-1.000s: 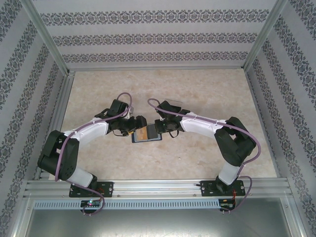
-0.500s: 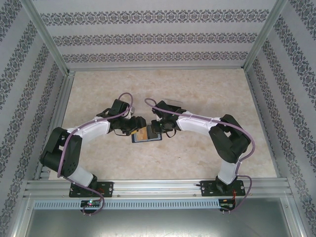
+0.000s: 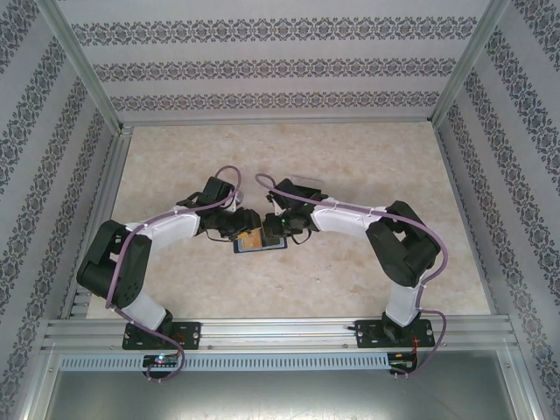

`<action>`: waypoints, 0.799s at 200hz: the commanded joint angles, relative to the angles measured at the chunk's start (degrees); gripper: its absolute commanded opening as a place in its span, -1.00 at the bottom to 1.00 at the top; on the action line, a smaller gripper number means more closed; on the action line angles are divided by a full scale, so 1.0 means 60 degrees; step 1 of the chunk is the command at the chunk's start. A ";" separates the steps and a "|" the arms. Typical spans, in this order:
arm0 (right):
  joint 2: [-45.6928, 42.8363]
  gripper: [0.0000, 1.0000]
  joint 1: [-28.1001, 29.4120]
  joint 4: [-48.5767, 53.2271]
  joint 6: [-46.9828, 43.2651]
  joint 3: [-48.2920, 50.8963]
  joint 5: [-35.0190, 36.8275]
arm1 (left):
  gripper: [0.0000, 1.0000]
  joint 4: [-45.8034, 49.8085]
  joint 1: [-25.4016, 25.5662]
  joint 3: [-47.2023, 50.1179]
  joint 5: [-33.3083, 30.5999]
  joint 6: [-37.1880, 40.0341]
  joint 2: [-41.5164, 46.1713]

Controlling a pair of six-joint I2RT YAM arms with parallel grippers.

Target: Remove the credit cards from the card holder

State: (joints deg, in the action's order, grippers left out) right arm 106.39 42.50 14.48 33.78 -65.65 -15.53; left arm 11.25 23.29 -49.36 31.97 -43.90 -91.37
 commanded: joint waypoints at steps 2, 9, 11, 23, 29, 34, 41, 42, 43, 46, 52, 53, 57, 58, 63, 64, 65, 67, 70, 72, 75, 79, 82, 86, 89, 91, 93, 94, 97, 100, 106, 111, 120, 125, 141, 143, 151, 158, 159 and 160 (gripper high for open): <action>0.0393 -0.57 -0.0048 -0.0568 0.0645 -0.0207 -0.0760 | -0.18 0.0464 0.0009 -0.0103 -0.0584 0.0190 0.0230; 0.0440 -0.57 -0.0060 -0.0701 0.0766 -0.0173 -0.0816 | -0.25 0.0509 -0.0040 -0.0026 -0.0682 0.0198 0.0292; 0.0453 -0.56 -0.0054 -0.0722 0.0799 -0.0154 -0.0830 | -0.27 0.0523 -0.0054 -0.0010 -0.0706 0.0198 0.0307; 0.0518 -0.56 -0.0088 -0.0902 0.0990 -0.0063 -0.0903 | -0.38 0.0675 -0.0149 0.0093 -0.0905 0.0210 0.0371; 0.0558 -0.56 -0.0117 -0.0986 0.1065 -0.0032 -0.0986 | -0.45 0.0737 -0.0186 0.0139 -0.0978 0.0245 0.0383; 0.0589 -0.56 -0.0133 -0.1065 0.1134 0.0004 -0.1061 | -0.49 0.0794 -0.0220 0.0189 -0.1051 0.0255 0.0415; 0.0612 -0.56 -0.0163 -0.1172 0.1222 0.0043 -0.1154 | -0.53 0.0842 -0.0282 0.0270 -0.1158 0.0258 0.0457; 0.0618 -0.56 -0.0166 -0.1185 0.1238 0.0043 -0.1165 | -0.53 0.0846 -0.0280 0.0287 -0.1177 0.0257 0.0460; 0.0628 -0.56 -0.0168 -0.1198 0.1254 0.0050 -0.1178 | -0.54 0.0848 -0.0294 0.0302 -0.1180 0.0257 0.0462; 0.0640 -0.56 -0.0166 -0.1231 0.1286 0.0057 -0.1210 | -0.56 0.0850 -0.0307 0.0328 -0.1215 0.0252 0.0476; 0.0664 -0.56 -0.0173 -0.1283 0.1331 0.0079 -0.1258 | -0.59 0.0861 -0.0358 0.0394 -0.1252 0.0228 0.0491; 0.0665 -0.56 -0.0171 -0.1292 0.1330 0.0083 -0.1261 | -0.60 0.0863 -0.0369 0.0407 -0.1254 0.0227 0.0492; 0.0680 -0.56 -0.0193 -0.1312 0.1360 0.0091 -0.1284 | -0.61 0.0865 -0.0401 0.0444 -0.1251 0.0227 0.0480; 0.0680 -0.56 -0.0197 -0.1314 0.1366 0.0089 -0.1289 | -0.61 0.0858 -0.0413 0.0454 -0.1253 0.0227 0.0471; 0.0693 -0.56 -0.0198 -0.1329 0.1385 0.0101 -0.1293 | -0.62 0.0851 -0.0437 0.0500 -0.1242 0.0227 0.0445; 0.0702 -0.56 -0.0198 -0.1322 0.1386 0.0101 -0.1301 | -0.62 0.0850 -0.0445 0.0511 -0.1241 0.0227 0.0447; 0.0699 -0.56 -0.0198 -0.1318 0.1386 0.0109 -0.1305 | -0.62 0.0843 -0.0442 0.0517 -0.1226 0.0227 0.0440; 0.0708 -0.56 -0.0199 -0.1319 0.1401 0.0111 -0.1307 | -0.63 0.0827 -0.0458 0.0525 -0.1226 0.0227 0.0428; 0.0718 -0.56 -0.0202 -0.1328 0.1420 0.0103 -0.1321 | -0.63 0.0811 -0.0458 0.0535 -0.1213 0.0227 0.0400; 0.0736 -0.56 -0.0201 -0.1325 0.1420 0.0105 -0.1333 | -0.63 0.0808 -0.0462 0.0555 -0.1197 0.0227 0.0378; 0.0750 -0.56 -0.0223 -0.1329 0.1440 0.0091 -0.1350 | -0.63 0.0799 -0.0468 0.0572 -0.1188 0.0227 0.0357; 0.0776 -0.56 -0.0228 -0.1322 0.1452 0.0087 -0.1379 | -0.63 0.0785 -0.0466 0.0574 -0.1155 0.0219 0.0316; 0.0805 -0.56 -0.0233 -0.1325 0.1447 0.0087 -0.1394 | -0.63 0.0771 -0.0464 0.0591 -0.1133 0.0226 0.0273; 0.0821 -0.56 -0.0237 -0.1320 0.1471 0.0087 -0.1409 | -0.64 0.0743 -0.0459 0.0607 -0.1085 0.0227 0.0228; 0.0840 -0.55 -0.0235 -0.1326 0.1481 0.0109 -0.1411 | -0.65 0.0714 -0.0456 0.0612 -0.1044 0.0216 0.0190; 0.0838 -0.56 -0.0241 -0.1321 0.1495 0.0107 -0.1411 | -0.66 0.0695 -0.0465 0.0618 -0.1019 0.0217 0.0168; 0.0845 -0.56 -0.0253 -0.1327 0.1501 0.0110 -0.1403 | -0.66 0.0672 -0.0457 0.0630 -0.1010 0.0221 0.0140; 0.0851 -0.56 -0.0255 -0.1328 0.1503 0.0113 -0.1400 | -0.66 0.0666 -0.0462 0.0628 -0.1008 0.0209 0.0133; 0.0869 -0.56 -0.0253 -0.1329 0.1516 0.0116 -0.1393 | -0.66 0.0648 -0.0468 0.0638 -0.0981 0.0199 0.0109; 0.0877 -0.56 -0.0248 -0.1318 0.1527 0.0131 -0.1399 | -0.66 0.0611 -0.0461 0.0647 -0.0967 0.0187 0.0078; 0.0892 -0.56 -0.0268 -0.1329 0.1541 0.0131 -0.1396 | -0.67 0.0567 -0.0468 0.0666 -0.0935 0.0169 0.0034; 0.0910 -0.56 -0.0268 -0.1322 0.1548 0.0132 -0.1396 | -0.67 0.0544 -0.0457 0.0682 -0.0943 0.0154 0.0010; 0.0956 -0.56 -0.0275 -0.1297 0.1576 0.0135 -0.1409 | -0.67 0.0501 -0.0464 0.0713 -0.0908 0.0161 -0.0038; 0.0984 -0.56 -0.0278 -0.1300 0.1588 0.0131 -0.1432 | -0.67 0.0488 -0.0461 0.0721 -0.0907 0.0154 -0.0049; 0.1058 -0.57 -0.0298 -0.1383 0.1643 0.0145 -0.1534 | -0.67 0.0513 -0.0464 0.0715 -0.0891 0.0190 -0.0161; 0.1072 -0.57 -0.0301 -0.1387 0.1652 0.0145 -0.1544 | -0.67 0.0513 -0.0456 0.0721 -0.0879 0.0196 -0.0176; 0.1104 -0.58 -0.0299 -0.1402 0.1680 0.0149 -0.1579 | -0.67 0.0502 -0.0456 0.0720 -0.0844 0.0203 -0.0231; 0.1117 -0.58 -0.0297 -0.1430 0.1711 0.0162 -0.1599 | -0.68 0.0485 -0.0470 0.0719 -0.0805 0.0190 -0.0279; 0.1119 -0.58 -0.0299 -0.1438 0.1710 0.0168 -0.1600 | -0.68 0.0485 -0.0462 0.0716 -0.0803 0.0187 -0.0289; 0.1113 -0.59 -0.0300 -0.1442 0.1724 0.0171 -0.1601 | -0.68 0.0484 -0.0465 0.0729 -0.0802 0.0185 -0.0294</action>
State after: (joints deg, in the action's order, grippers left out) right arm 111.81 41.34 6.72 42.54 -65.52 -23.66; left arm 14.17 20.88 -45.74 26.39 -43.11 -91.79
